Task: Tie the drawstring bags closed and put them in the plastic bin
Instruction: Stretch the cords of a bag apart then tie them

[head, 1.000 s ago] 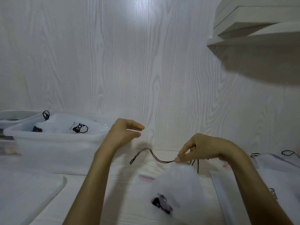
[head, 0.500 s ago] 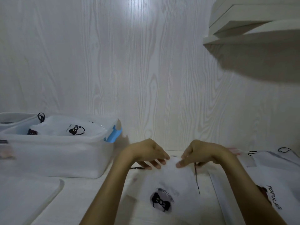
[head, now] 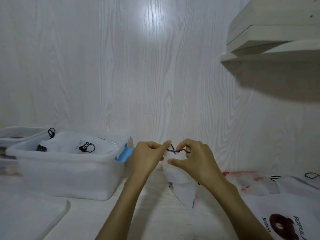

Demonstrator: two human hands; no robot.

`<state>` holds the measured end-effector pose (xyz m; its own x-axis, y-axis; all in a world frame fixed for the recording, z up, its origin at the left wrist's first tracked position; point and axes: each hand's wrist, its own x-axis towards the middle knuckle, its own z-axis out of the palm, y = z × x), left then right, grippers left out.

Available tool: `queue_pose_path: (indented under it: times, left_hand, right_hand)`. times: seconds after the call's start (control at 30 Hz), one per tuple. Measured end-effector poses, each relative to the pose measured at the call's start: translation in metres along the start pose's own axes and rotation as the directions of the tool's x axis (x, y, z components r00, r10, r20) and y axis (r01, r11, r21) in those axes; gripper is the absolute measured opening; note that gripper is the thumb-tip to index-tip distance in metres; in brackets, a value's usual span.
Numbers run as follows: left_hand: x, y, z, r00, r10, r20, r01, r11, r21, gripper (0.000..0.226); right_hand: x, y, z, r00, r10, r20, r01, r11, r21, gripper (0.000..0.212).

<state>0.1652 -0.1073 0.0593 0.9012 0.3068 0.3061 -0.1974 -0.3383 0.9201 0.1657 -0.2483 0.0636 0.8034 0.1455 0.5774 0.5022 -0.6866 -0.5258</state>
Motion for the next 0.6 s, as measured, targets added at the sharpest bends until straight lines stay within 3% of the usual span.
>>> queue_pose_path:
  times: [0.2, 0.33, 0.47, 0.6]
  left_hand:
    - [0.004, -0.001, -0.014, 0.961, -0.081, 0.265, 0.079, 0.997, 0.017, 0.006]
    - [0.004, -0.002, -0.014, 0.958, -0.126, 0.257, 0.156, 0.983, -0.1, 0.006]
    - [0.007, -0.006, -0.014, 0.991, -0.076, 0.107, 0.106, 0.945, -0.309, 0.012]
    - [0.006, -0.003, -0.008, 0.949, -0.156, 0.274, 0.286, 0.789, -0.543, 0.011]
  right_hand:
    - [-0.002, 0.001, -0.003, 0.993, 0.043, 0.113, -0.036, 0.997, -0.064, 0.034]
    - [-0.004, -0.001, 0.0, 0.986, 0.06, 0.154, -0.05, 0.997, -0.066, 0.038]
    - [0.001, 0.0, -0.011, 0.982, 0.123, 0.145, -0.139, 0.985, 0.102, 0.027]
    - [0.003, 0.002, -0.016, 0.971, 0.165, 0.173, -0.196, 0.964, 0.179, 0.022]
